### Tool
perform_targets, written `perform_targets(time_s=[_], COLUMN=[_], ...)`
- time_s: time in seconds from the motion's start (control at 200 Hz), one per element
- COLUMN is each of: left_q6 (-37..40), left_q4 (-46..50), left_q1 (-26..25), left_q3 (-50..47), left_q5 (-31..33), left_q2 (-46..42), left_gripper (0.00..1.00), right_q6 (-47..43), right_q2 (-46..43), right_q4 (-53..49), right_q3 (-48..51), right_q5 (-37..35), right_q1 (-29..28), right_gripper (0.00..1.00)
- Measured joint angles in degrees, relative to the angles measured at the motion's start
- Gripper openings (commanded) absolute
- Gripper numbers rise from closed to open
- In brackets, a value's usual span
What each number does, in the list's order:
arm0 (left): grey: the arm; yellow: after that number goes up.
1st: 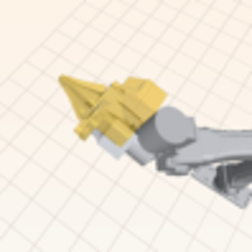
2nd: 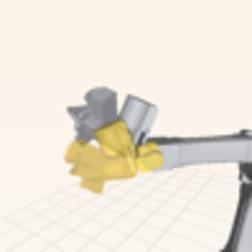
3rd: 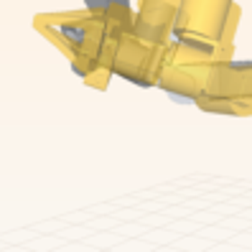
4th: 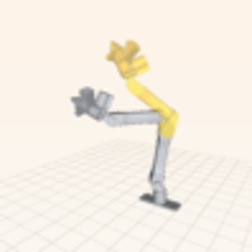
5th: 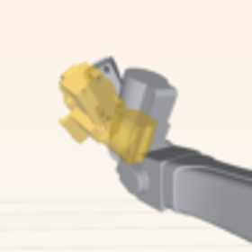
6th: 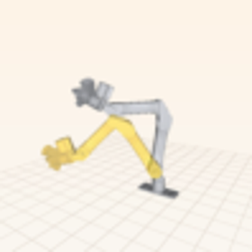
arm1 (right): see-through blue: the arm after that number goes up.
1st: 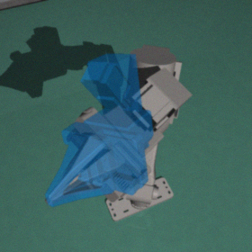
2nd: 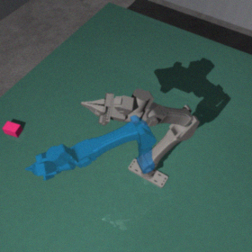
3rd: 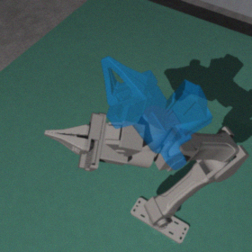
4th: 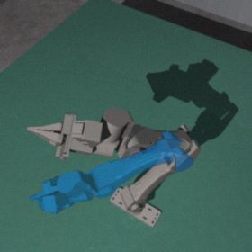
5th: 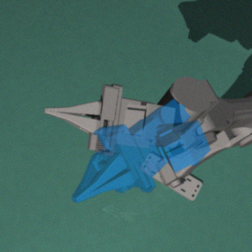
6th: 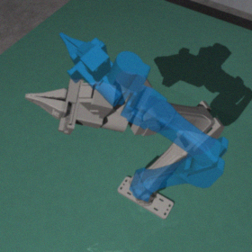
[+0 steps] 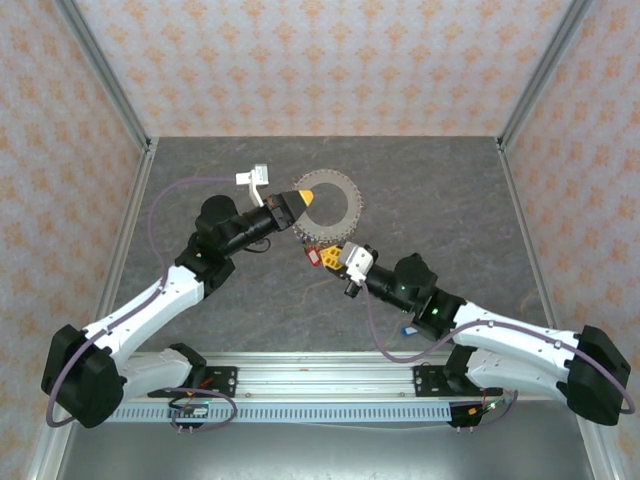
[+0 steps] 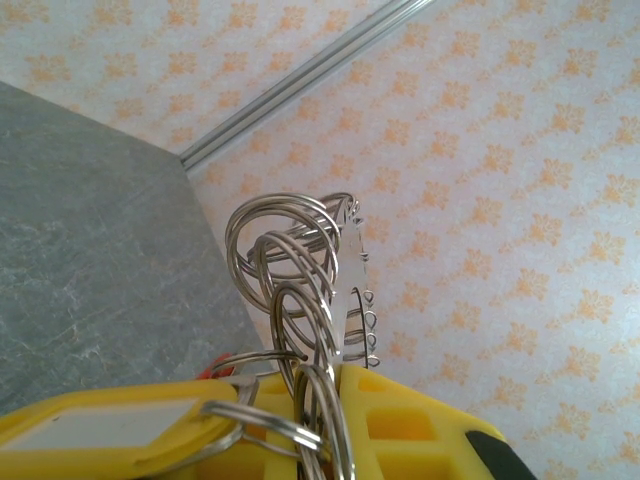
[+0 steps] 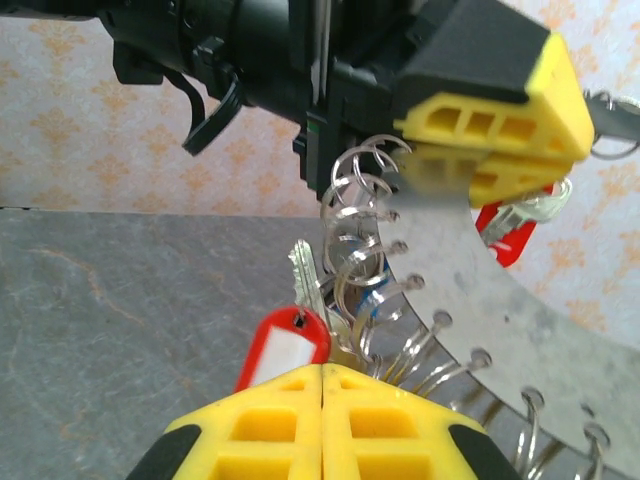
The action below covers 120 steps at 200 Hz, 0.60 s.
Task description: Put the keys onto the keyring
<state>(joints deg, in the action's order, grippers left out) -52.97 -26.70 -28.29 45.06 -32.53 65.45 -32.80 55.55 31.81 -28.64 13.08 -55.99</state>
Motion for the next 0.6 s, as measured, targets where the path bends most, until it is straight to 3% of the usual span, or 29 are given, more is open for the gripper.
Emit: perform_targets(time_s=[0.365, 0.601], left_q6=[0.17, 0.39], left_q4=[-0.96, -0.92], left_q1=[0.0, 0.0], left_q3=[0.72, 1.07], left_q5=[-0.02, -0.02], left_q2=[0.7, 0.7], left_gripper=[0.0, 0.0], right_q6=[-3.32, -3.41], right_q2=[-1.33, -3.32], right_q4=[4.9, 5.11], right_q3=[4.85, 5.03], right_q5=[-6.51, -6.12], right_q1=[-0.35, -0.35], right_gripper=[0.13, 0.13])
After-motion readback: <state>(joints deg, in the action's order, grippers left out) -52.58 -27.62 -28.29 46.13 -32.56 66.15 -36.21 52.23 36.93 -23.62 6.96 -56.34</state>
